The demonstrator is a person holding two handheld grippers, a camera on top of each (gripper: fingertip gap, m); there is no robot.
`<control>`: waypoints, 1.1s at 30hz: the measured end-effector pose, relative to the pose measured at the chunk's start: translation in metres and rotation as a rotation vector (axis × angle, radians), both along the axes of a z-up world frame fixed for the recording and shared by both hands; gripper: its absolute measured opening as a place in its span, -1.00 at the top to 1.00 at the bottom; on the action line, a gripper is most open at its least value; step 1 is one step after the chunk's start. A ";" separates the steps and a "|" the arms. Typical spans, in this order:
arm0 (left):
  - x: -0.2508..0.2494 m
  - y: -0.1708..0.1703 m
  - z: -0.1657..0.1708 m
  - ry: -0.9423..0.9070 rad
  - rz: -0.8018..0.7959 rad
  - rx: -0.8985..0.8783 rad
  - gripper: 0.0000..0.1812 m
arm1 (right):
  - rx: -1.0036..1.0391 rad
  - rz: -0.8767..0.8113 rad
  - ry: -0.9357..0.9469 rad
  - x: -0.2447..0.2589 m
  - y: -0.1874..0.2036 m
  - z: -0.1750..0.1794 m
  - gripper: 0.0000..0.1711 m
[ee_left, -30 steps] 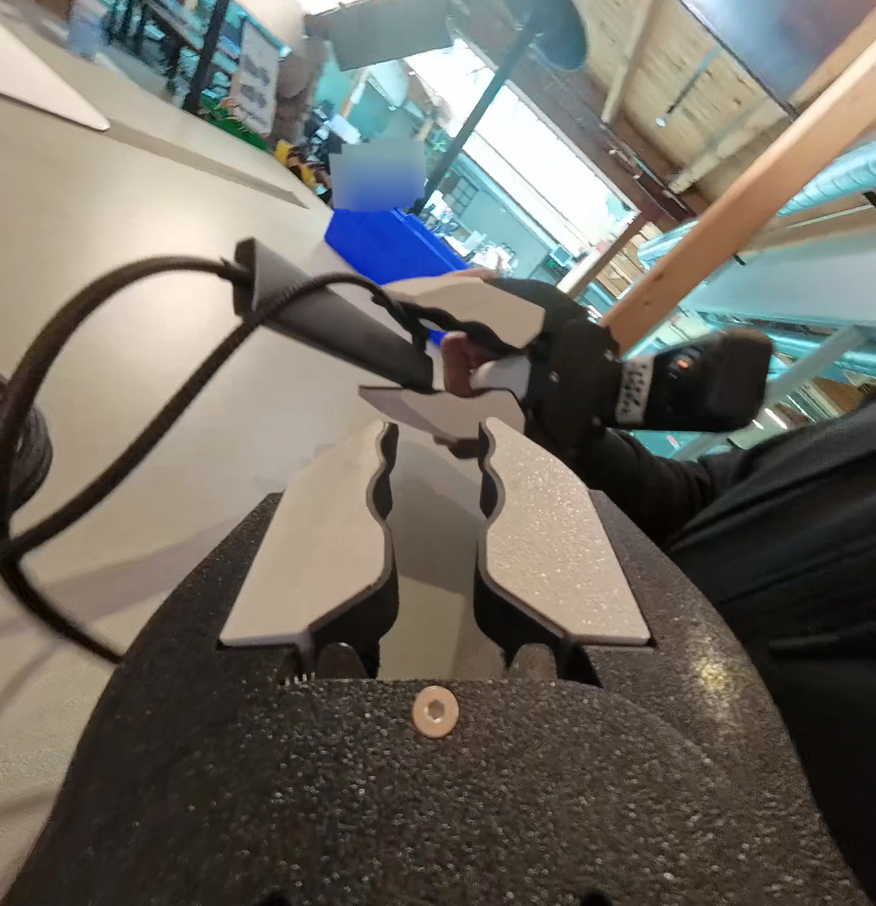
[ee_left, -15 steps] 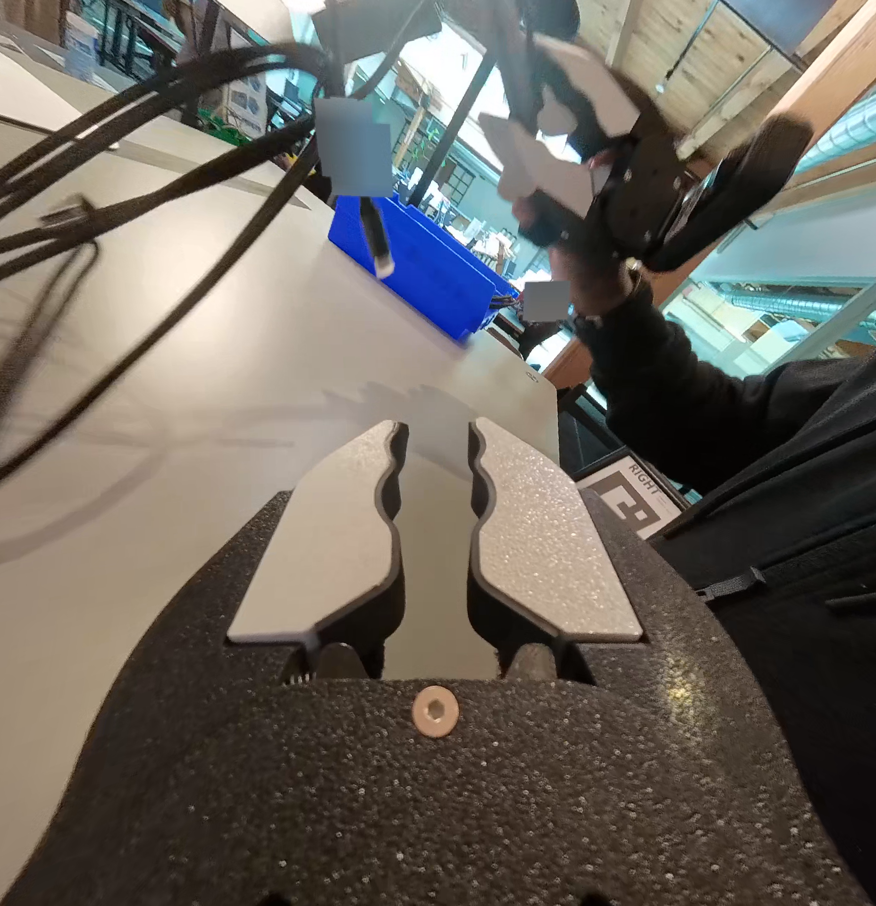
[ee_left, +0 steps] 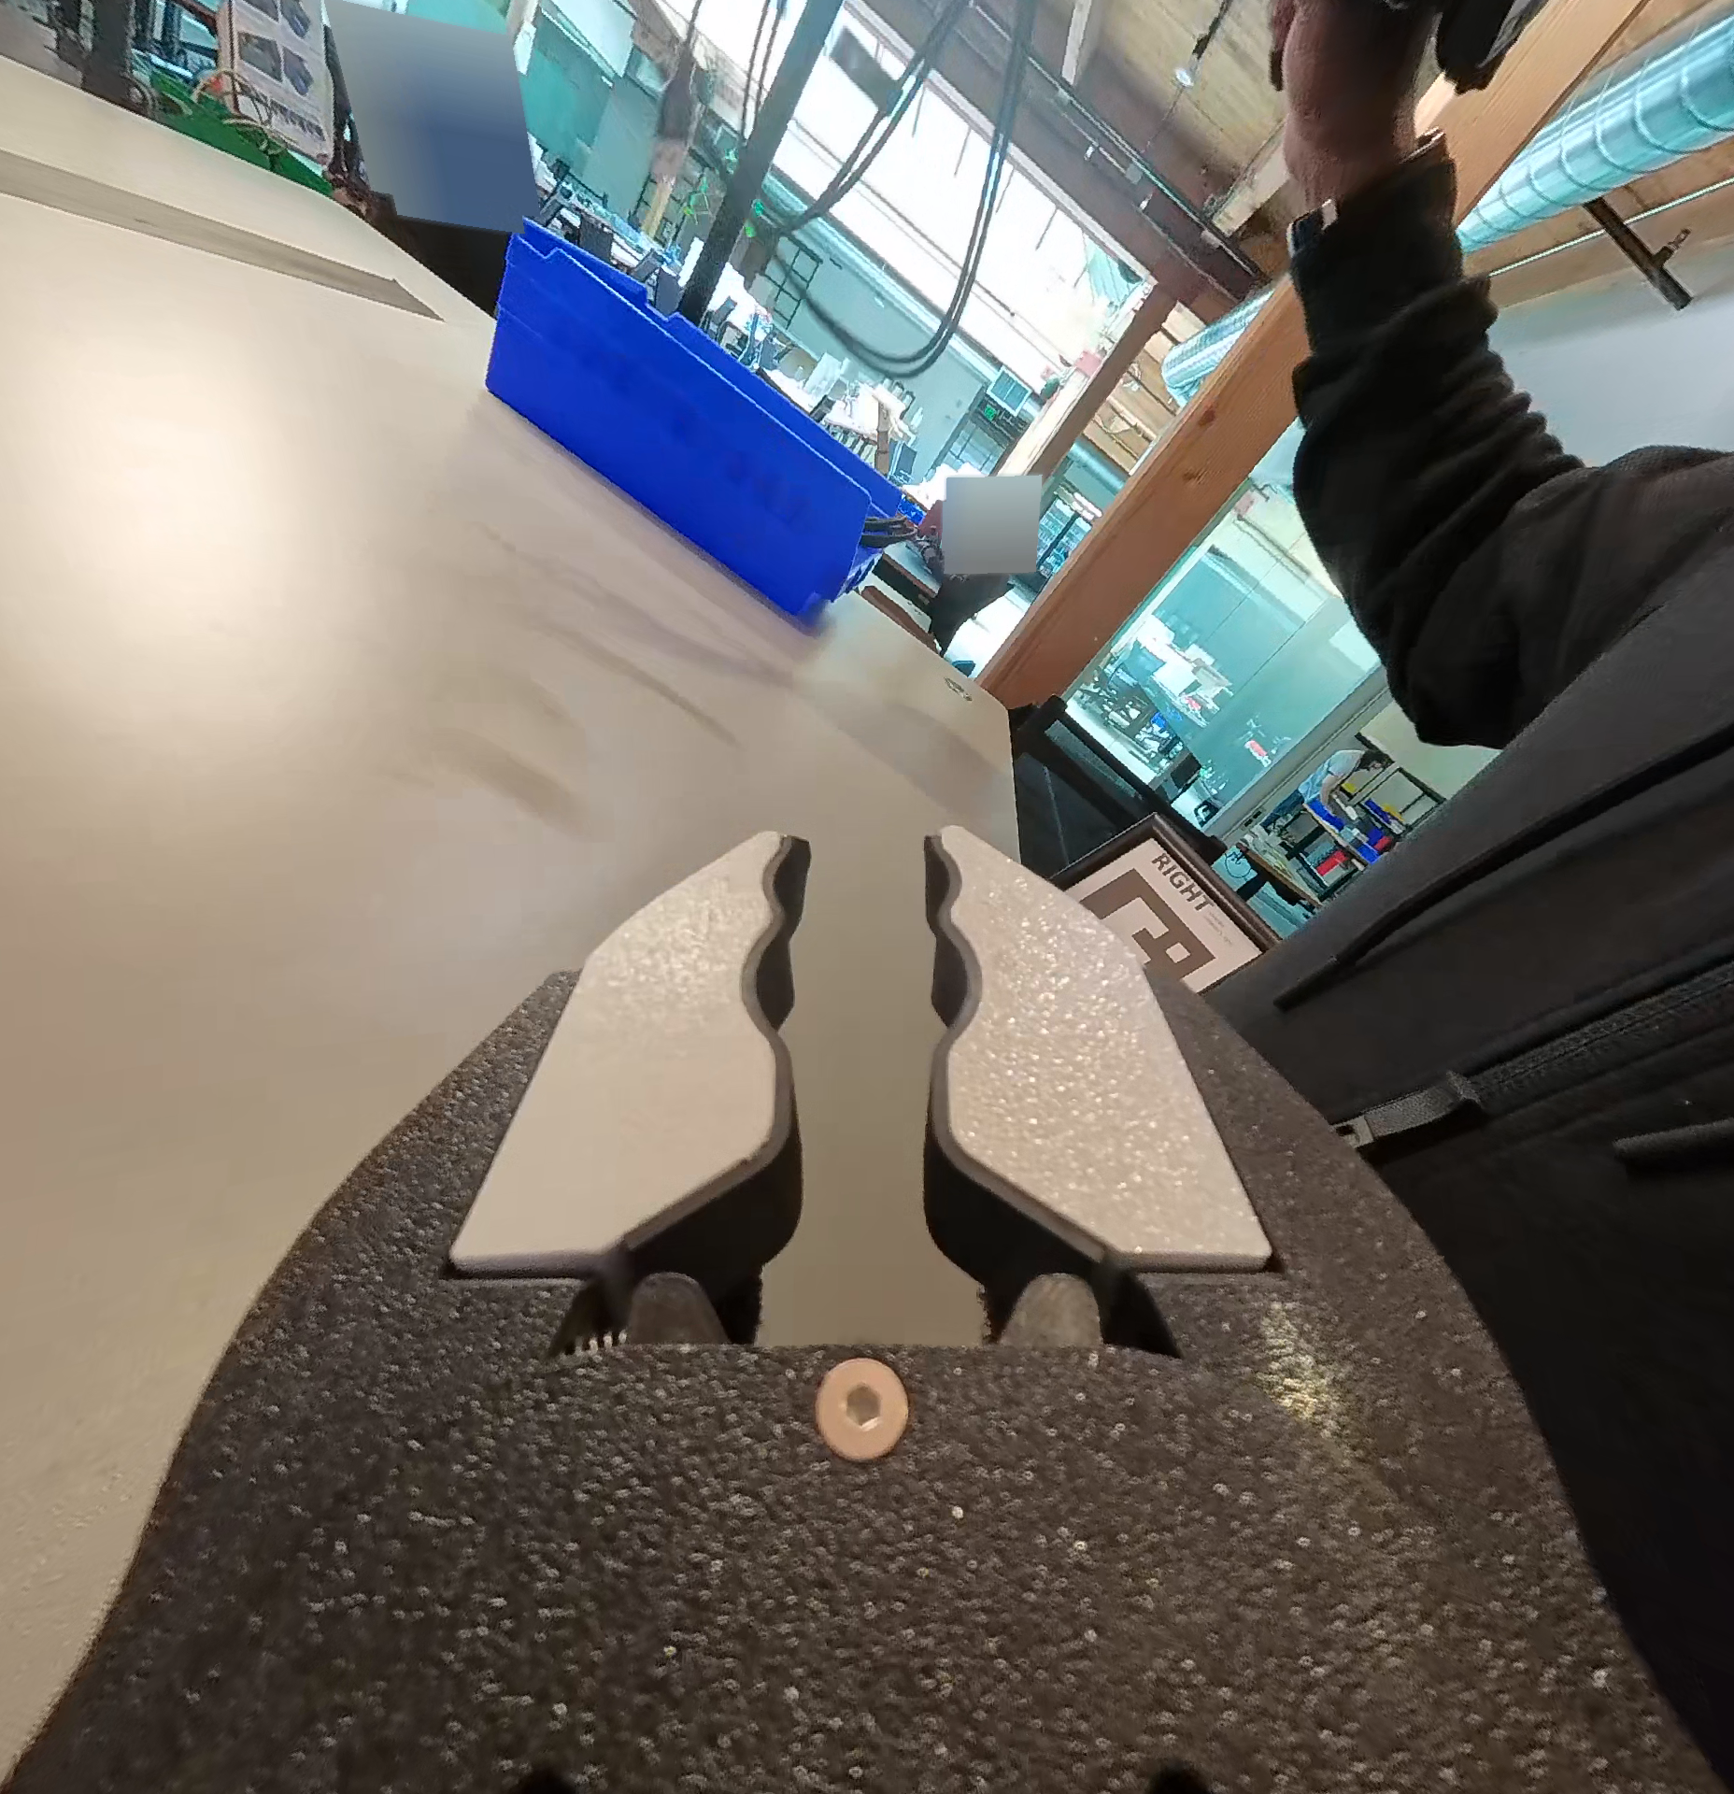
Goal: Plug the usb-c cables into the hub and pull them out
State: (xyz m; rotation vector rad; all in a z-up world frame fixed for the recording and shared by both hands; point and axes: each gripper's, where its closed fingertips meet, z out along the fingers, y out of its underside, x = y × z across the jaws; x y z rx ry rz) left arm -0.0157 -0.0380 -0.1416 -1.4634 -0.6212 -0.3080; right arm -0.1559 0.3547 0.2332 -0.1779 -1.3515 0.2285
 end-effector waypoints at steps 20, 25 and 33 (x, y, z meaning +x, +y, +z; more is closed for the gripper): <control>-0.002 -0.005 0.002 -0.006 0.049 0.025 0.73 | -0.021 -0.414 -0.835 -0.083 0.144 -0.306 0.52; -0.004 -0.006 0.001 -0.034 0.052 0.039 0.73 | -0.222 -0.605 -1.157 -0.061 0.180 -0.376 0.51; -0.009 -0.008 0.001 -0.094 0.038 0.074 0.73 | -0.395 -0.633 -1.125 -0.043 0.217 -0.341 0.36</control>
